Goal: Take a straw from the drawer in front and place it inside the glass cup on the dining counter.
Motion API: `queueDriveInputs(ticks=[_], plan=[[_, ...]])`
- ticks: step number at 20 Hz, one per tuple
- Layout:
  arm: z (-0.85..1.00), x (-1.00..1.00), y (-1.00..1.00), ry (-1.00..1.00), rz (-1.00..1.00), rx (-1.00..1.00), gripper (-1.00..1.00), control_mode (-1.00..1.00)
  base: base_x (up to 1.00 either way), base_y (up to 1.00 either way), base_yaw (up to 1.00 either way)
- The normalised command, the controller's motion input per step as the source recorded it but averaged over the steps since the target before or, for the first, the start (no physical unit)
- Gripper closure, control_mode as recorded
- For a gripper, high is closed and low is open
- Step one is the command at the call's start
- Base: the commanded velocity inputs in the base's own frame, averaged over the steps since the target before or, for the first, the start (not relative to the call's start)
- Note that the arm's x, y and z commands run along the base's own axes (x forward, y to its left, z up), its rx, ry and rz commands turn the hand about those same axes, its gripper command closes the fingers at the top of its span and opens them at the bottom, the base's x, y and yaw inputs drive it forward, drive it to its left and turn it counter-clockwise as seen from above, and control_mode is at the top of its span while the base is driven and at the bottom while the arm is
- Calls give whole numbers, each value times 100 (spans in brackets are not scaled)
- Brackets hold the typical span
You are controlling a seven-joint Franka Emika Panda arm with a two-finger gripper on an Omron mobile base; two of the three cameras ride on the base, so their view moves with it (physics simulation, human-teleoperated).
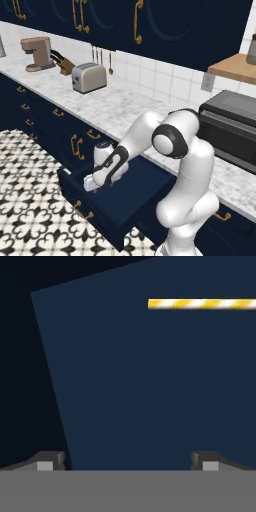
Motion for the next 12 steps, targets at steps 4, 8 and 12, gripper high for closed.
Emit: queueDriveInputs(ticks=[4,8,12], plan=[[2,-54,100,0,0,2,-100,-100,0,0,0],[21,-19,46,0,-5,3,-100,-100,0,0,0],[30,23,-29,0,-29,0,-100,-100,0,0,0]])
